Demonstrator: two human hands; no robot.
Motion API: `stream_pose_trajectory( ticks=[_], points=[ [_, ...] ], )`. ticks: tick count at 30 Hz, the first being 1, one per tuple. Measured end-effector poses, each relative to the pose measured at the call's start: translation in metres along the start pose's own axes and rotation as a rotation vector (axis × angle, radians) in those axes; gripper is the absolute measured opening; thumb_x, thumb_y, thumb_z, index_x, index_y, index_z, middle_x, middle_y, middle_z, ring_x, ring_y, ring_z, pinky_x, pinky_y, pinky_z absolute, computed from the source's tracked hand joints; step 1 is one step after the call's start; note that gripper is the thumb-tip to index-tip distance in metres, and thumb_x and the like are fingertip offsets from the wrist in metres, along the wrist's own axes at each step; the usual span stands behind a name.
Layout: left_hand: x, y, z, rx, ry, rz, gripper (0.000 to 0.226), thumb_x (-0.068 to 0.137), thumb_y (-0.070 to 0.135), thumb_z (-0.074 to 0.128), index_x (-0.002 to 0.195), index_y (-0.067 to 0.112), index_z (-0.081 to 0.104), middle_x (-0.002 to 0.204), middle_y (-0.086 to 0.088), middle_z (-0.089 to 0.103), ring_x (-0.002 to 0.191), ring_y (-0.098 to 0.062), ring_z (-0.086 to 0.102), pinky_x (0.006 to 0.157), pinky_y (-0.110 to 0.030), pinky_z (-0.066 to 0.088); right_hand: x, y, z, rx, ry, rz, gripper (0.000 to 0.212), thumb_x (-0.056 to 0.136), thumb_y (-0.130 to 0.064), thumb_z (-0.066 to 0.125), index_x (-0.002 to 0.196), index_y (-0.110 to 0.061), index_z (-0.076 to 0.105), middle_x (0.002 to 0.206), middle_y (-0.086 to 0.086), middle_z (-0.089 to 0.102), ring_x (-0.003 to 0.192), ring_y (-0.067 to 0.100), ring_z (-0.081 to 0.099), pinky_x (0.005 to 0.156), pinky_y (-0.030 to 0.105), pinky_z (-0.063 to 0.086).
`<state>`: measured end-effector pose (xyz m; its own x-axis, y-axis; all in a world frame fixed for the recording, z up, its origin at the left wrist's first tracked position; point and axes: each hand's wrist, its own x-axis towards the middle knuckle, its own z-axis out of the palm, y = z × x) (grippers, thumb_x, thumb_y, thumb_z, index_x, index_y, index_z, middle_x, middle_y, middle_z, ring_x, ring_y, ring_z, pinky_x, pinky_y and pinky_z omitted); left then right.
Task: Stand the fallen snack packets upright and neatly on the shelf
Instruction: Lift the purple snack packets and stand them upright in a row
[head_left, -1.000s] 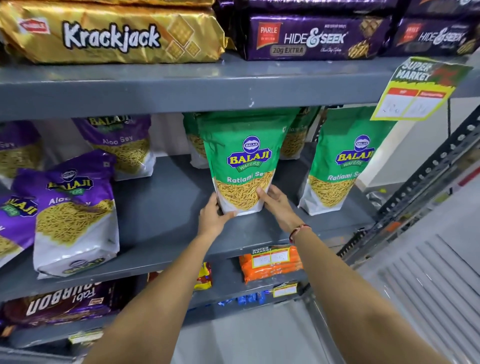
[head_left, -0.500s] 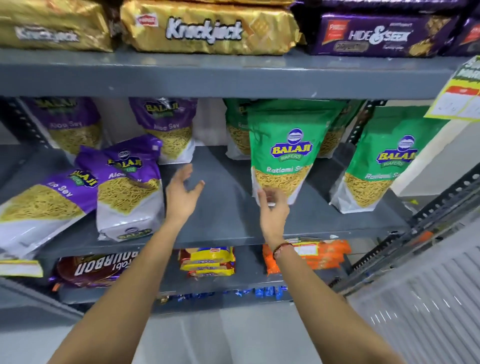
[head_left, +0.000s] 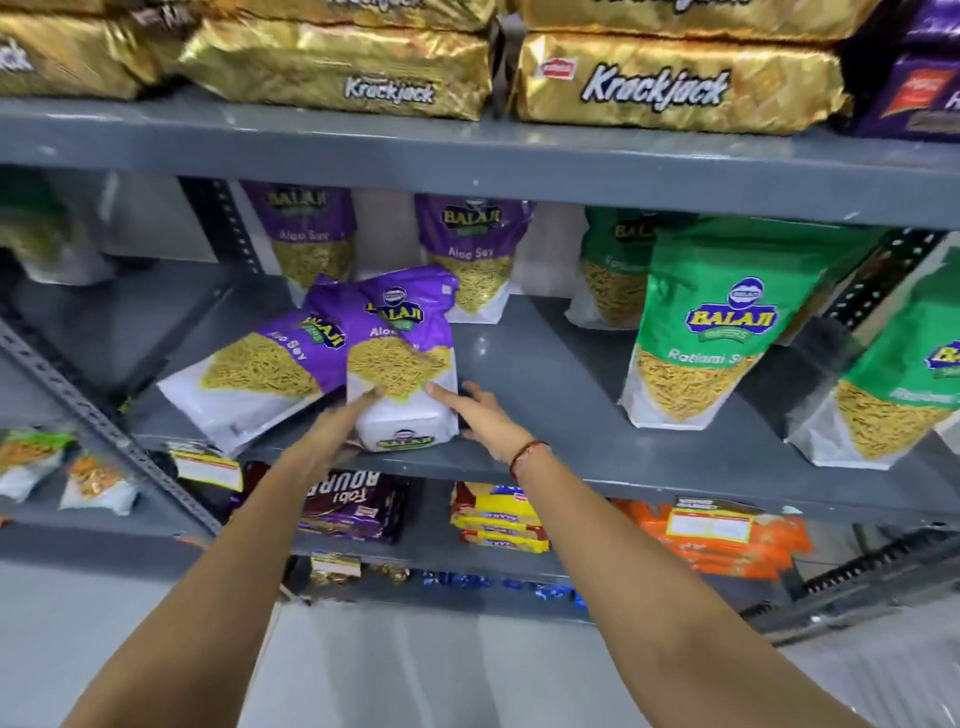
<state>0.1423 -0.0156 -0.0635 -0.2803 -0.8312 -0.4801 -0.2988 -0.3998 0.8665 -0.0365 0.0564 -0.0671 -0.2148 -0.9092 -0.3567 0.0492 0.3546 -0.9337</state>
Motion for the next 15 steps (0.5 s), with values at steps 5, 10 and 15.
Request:
stream_pose_trajectory(
  ticks=[5,10,15],
  points=[
    [0.007,-0.011,-0.012,-0.083,-0.136,0.082,0.057,0.072,0.037,0.074,0.12,0.009,0.06,0.108,-0.005,0.073,0.092,-0.021,0.069,0.086,-0.037,0.054,0.002,0.009,0.006,0.076,-0.058,-0.062,0.035,0.077,-0.021,0.076,0.107,-0.023,0.058,0.123,0.006,0.065,0.107,0.016,0.063,0.097,0.031,0.049],
    [0.007,-0.019,-0.017,-0.035,-0.142,0.249,0.053,0.062,0.017,0.084,0.109,0.023,0.061,0.11,-0.001,0.071,0.103,-0.018,0.066,0.094,-0.037,0.05,-0.005,0.02,-0.006,0.069,-0.019,-0.211,0.061,0.065,-0.006,0.083,0.114,-0.023,0.051,0.119,0.001,0.066,0.105,0.009,0.064,0.085,0.019,0.052],
    [0.002,-0.008,-0.005,-0.018,-0.183,0.356,0.064,0.061,0.004,0.083,0.118,0.018,0.055,0.105,0.005,0.071,0.091,-0.004,0.069,0.066,-0.011,0.052,-0.009,0.019,-0.019,0.049,-0.001,-0.271,0.065,0.061,0.0,0.083,0.11,-0.03,0.051,0.115,-0.002,0.066,0.106,0.008,0.063,0.083,0.019,0.053]
  ],
)
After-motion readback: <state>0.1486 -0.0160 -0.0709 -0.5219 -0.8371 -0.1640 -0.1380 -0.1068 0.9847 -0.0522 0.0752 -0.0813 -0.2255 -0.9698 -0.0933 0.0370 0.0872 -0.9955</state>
